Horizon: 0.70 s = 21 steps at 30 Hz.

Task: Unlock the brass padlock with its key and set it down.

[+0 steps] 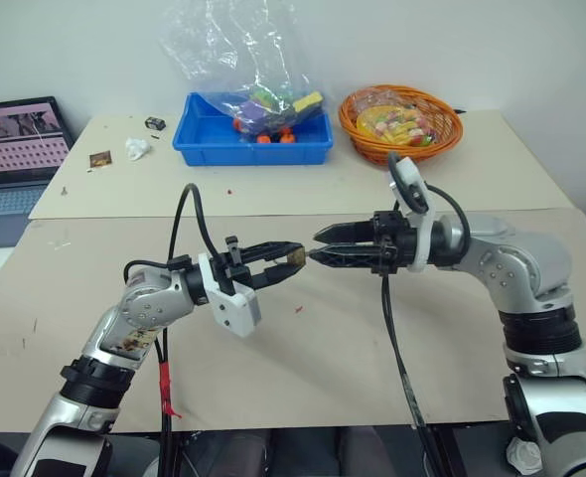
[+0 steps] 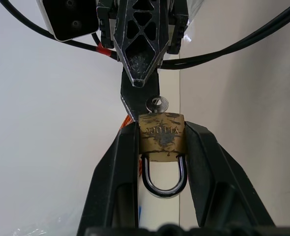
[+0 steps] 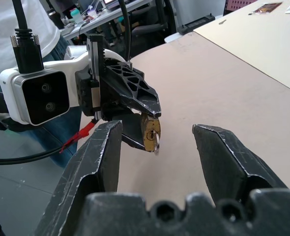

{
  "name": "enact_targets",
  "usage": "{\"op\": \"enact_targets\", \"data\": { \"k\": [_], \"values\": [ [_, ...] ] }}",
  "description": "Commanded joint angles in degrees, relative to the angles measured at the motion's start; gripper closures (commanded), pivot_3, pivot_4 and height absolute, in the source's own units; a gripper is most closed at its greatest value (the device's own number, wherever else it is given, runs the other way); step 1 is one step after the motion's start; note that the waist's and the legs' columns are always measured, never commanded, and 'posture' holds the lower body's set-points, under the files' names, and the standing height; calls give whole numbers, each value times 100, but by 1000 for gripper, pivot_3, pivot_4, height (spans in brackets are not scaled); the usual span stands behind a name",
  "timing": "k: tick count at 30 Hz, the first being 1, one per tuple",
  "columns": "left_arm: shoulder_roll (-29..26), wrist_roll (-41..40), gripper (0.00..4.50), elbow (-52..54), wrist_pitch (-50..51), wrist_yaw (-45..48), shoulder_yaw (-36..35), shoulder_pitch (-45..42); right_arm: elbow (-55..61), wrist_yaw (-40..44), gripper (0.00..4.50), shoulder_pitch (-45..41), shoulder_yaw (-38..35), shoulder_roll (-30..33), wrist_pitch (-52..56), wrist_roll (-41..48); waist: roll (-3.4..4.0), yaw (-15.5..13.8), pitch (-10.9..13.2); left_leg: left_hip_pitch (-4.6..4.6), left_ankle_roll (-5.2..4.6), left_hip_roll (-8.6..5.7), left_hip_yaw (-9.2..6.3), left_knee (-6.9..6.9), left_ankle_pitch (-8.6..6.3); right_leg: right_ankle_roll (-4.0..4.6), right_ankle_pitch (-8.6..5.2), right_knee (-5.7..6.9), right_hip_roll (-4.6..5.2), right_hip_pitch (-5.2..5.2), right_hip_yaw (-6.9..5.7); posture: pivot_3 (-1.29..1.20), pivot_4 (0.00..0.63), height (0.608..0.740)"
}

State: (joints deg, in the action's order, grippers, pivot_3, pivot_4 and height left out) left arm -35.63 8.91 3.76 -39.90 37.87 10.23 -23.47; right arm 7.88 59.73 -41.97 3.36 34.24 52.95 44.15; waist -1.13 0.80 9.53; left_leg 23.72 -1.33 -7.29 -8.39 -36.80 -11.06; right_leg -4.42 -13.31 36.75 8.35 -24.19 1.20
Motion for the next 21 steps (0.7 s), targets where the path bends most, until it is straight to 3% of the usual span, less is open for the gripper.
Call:
{"op": "enact_targets", "data": {
  "k": [1, 14, 18, 21],
  "values": [
    [-7, -113, 3672, 228, -35, -54, -59, 4, 167, 101, 1659, 16, -93, 43, -27, 85, 0, -3, 0, 0, 0, 0, 0, 0, 0, 0, 0, 0, 0, 0, 0, 0, 150, 740],
    [-24, -127, 3672, 322, 12, -52, -87, 60, 143, 174, 1659, 84, -92, 60, 67, 107, 0, -1, 0, -1, 0, 1, 4, -2, 0, 1, 1, 1, 0, -1, 0, 0, 150, 740],
    [-4, -88, 3672, 314, 28, -94, -115, 21, 190, 180, 2559, 117, -104, 64, 99, 136, 0, -1, 0, -1, 0, 1, 4, -2, 0, 1, 0, 1, 0, -1, 0, 0, 150, 740],
    [-17, -102, 3672, 325, 40, -74, -102, 36, 201, 174, 3661, 115, -118, 58, 122, 144, 0, -3, 0, -1, 0, 1, 4, -2, 0, 1, 1, 1, 0, -1, 0, 0, 150, 740]
  ]
}}
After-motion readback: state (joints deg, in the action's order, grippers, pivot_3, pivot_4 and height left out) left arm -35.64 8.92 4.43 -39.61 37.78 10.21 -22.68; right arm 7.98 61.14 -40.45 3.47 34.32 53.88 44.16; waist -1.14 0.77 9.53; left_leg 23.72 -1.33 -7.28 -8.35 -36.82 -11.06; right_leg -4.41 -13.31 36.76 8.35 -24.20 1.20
